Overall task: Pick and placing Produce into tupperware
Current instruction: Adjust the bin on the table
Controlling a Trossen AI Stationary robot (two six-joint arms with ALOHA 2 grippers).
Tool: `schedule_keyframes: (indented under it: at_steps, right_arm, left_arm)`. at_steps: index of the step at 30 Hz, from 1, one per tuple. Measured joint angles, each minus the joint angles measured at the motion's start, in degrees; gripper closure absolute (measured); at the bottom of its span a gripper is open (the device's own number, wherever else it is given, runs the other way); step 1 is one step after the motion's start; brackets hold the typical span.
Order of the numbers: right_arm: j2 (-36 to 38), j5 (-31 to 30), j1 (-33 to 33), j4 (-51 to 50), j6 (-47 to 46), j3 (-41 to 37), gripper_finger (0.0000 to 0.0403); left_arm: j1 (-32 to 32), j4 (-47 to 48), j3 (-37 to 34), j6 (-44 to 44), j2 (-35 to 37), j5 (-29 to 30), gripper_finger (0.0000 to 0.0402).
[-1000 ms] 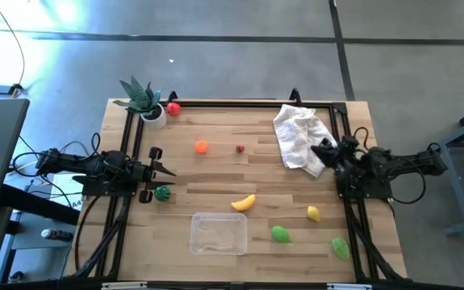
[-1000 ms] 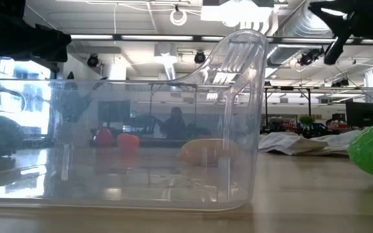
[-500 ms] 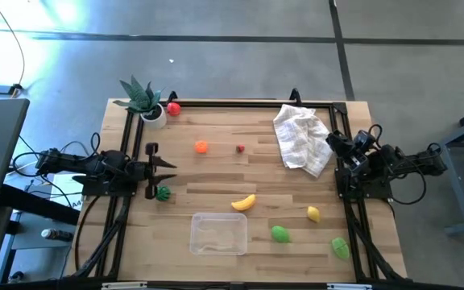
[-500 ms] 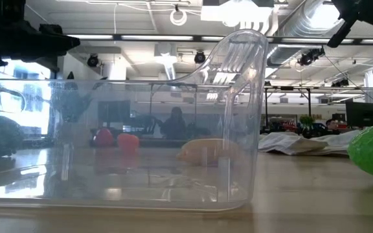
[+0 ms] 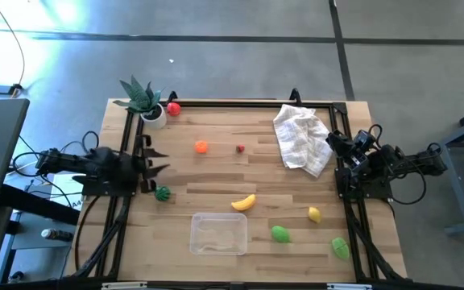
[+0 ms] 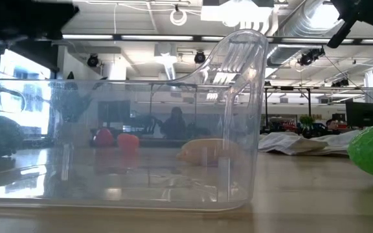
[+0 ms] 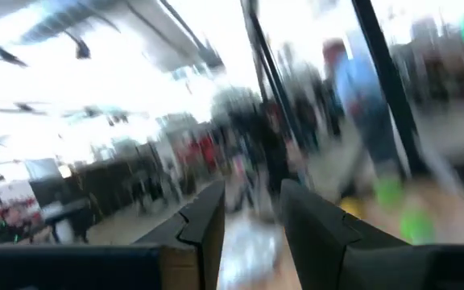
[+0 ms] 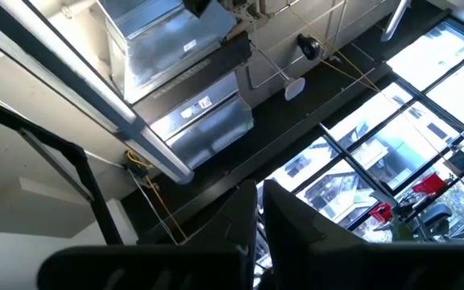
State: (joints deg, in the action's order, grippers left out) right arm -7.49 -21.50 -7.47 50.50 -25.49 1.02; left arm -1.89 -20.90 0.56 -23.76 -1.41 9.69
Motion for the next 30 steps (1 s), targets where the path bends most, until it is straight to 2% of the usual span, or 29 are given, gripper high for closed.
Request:
schedule_keyframes:
  at_steps: [2,5,8,11,12,14,18,21,24,27,30]
  right_arm:
    - [0.0,0.0,0.0,0.0,0.0,0.0,0.0386]
    - [0.0,0.0,0.0,0.0,0.2,0.0,0.0386]
    - [0.0,0.0,0.0,0.0,1.3,0.0,0.0386]
    - [0.0,0.0,0.0,0.0,1.5,0.0,0.0386]
    - [0.0,0.0,0.0,0.0,1.5,0.0,0.0386]
    - [0.0,0.2,0.0,0.0,1.7,0.0,0.0386]
    - [0.0,3.0,0.0,-1.1,4.4,1.2,0.0386]
    - [0.0,6.0,0.0,-7.1,7.0,5.3,0.0386]
    - [0.0,8.5,0.0,-21.6,9.0,12.3,0.0386]
    - [-0.4,8.5,0.0,-42.6,9.1,21.0,0.0386]
    - [-2.0,8.5,0.0,-59.3,9.0,28.9,0.0386]
  left_arm:
    - [0.0,-8.9,0.0,2.1,0.0,-0.2,0.0291]
    - [0.0,-23.5,0.0,1.5,0.0,-4.3,0.0291]
    - [0.0,-36.1,0.1,-3.8,0.0,-14.9,0.0291]
    - [0.0,-38.0,3.0,-6.0,0.0,-24.3,0.0291]
    - [0.0,-34.9,4.7,-6.0,0.0,-24.9,0.0291]
    - [0.0,-22.8,9.4,-5.5,0.0,-23.4,0.0291]
    - [0.0,8.9,22.2,-2.6,-3.2,-14.4,0.0291]
    - [0.0,21.4,30.3,-0.9,-8.8,-13.1,0.0291]
    - [0.0,27.3,36.7,2.1,-15.1,-14.8,0.0291]
    - [0.0,35.0,41.3,7.7,-21.9,-16.1,0.0291]
    - [0.0,44.1,44.4,15.1,-29.1,-17.6,0.0291]
